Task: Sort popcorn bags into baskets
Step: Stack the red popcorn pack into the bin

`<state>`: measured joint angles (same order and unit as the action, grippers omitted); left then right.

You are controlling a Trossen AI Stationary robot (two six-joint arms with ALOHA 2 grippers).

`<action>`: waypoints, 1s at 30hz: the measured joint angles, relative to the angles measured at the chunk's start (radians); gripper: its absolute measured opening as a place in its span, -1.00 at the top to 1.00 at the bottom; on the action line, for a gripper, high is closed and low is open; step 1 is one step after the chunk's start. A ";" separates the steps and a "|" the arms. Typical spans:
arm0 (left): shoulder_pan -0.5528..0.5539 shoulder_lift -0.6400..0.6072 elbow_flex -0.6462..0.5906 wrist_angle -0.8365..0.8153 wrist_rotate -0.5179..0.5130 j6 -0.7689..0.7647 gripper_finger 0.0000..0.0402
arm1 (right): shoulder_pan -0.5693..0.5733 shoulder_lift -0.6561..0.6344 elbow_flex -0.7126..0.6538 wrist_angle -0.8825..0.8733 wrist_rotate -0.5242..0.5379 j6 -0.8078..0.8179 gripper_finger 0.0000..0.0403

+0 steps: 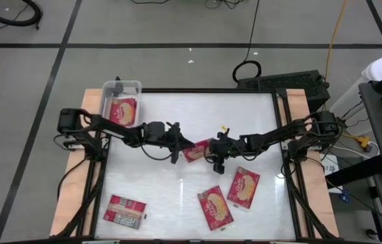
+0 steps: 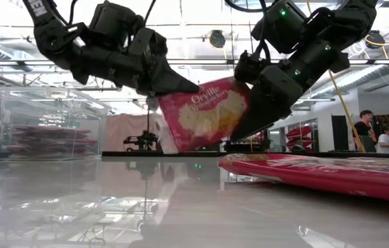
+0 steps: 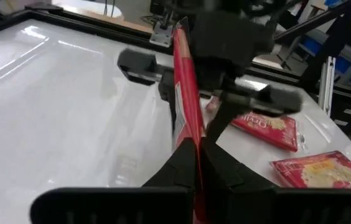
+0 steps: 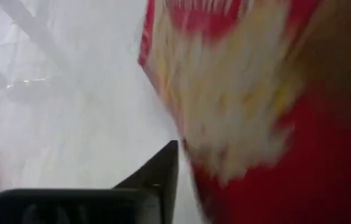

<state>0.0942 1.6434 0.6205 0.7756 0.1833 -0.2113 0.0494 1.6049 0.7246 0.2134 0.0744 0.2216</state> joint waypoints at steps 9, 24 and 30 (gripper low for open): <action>0.030 -0.235 -0.005 -0.309 -0.005 0.088 0.95 | 0.014 0.000 -0.001 0.005 0.110 0.037 0.15; 0.041 -0.427 -0.330 0.180 -0.125 0.007 0.97 | 0.034 0.006 -0.118 0.730 0.179 -0.033 0.10; 0.041 -0.426 -0.352 0.338 -0.127 0.023 0.92 | 0.018 0.007 -0.087 0.833 0.213 -0.097 0.10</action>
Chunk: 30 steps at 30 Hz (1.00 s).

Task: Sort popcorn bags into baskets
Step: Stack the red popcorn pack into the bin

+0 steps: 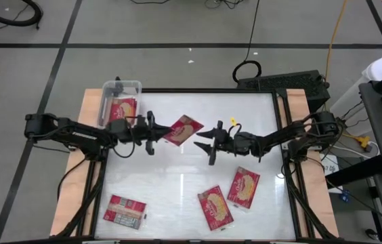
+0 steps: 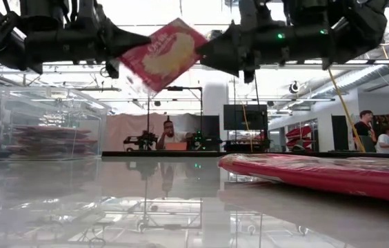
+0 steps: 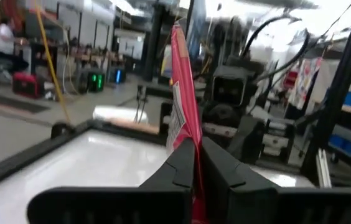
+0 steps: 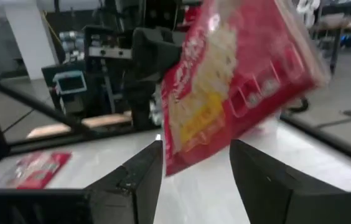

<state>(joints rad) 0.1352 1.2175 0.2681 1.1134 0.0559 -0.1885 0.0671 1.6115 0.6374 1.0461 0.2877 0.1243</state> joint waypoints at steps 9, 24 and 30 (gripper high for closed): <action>-0.001 0.006 0.056 0.015 0.039 0.032 0.96 | -0.050 0.049 0.049 0.110 -0.123 -0.086 0.13; -0.001 0.006 0.057 -0.022 0.059 0.101 0.76 | -0.066 0.084 0.055 0.197 -0.237 -0.136 0.91; 0.007 -0.030 0.058 -0.074 0.055 0.071 0.22 | -0.073 0.084 0.055 0.100 -0.242 -0.081 0.90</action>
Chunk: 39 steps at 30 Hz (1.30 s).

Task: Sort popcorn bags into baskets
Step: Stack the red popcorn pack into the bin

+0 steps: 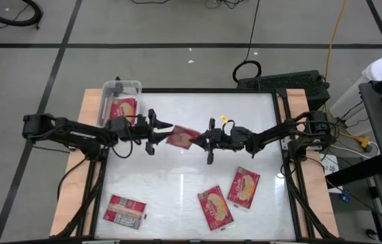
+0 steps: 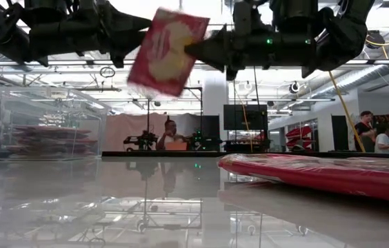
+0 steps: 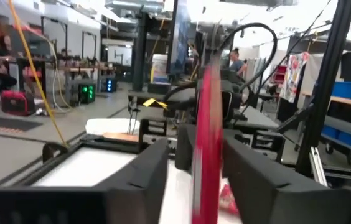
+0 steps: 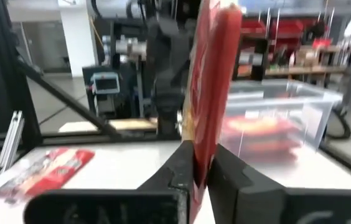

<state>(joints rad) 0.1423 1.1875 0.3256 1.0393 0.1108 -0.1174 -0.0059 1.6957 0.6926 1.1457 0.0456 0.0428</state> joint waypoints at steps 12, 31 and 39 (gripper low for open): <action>0.034 -0.036 0.107 -0.439 0.070 -0.059 0.01 | -0.002 -0.001 0.000 -0.093 0.001 0.064 0.94; 0.025 0.037 0.124 -0.469 0.125 -0.043 0.36 | -0.002 -0.001 0.000 -0.088 0.001 0.069 0.94; 0.031 0.021 0.124 -0.459 0.160 -0.020 0.92 | -0.002 -0.001 0.000 -0.075 0.002 0.050 0.92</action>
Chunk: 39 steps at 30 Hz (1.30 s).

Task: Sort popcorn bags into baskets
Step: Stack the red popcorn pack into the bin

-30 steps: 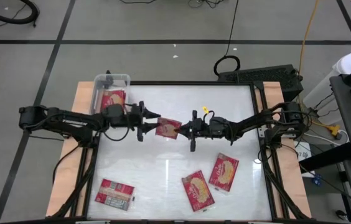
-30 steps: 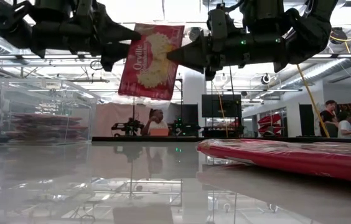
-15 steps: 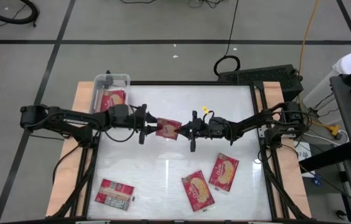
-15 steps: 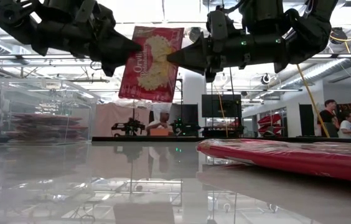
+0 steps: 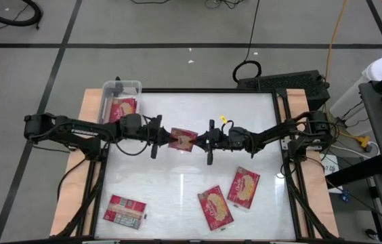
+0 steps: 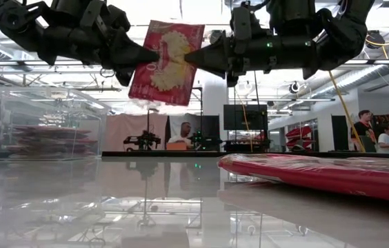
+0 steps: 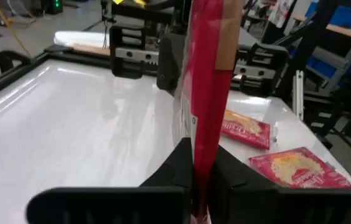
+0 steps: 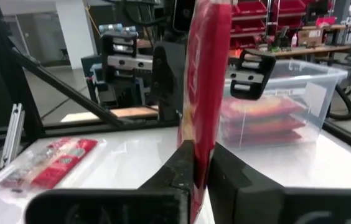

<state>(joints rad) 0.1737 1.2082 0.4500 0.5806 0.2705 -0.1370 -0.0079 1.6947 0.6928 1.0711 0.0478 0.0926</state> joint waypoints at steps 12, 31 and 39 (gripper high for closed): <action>0.035 -0.221 -0.001 -0.185 0.067 -0.031 0.93 | 0.013 -0.004 -0.002 -0.048 0.116 -0.008 0.32; 0.323 -0.610 0.176 -0.925 -0.089 -0.004 0.88 | 0.053 -0.003 -0.008 -0.260 0.106 -0.069 0.19; 0.466 -0.595 0.293 -1.079 -0.193 0.084 0.90 | 0.073 -0.003 -0.042 -0.261 0.107 -0.053 0.19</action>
<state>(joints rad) 0.6393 0.6132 0.7431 -0.4980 0.0772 -0.0526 0.0651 1.6917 0.6505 0.8101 0.1543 0.0396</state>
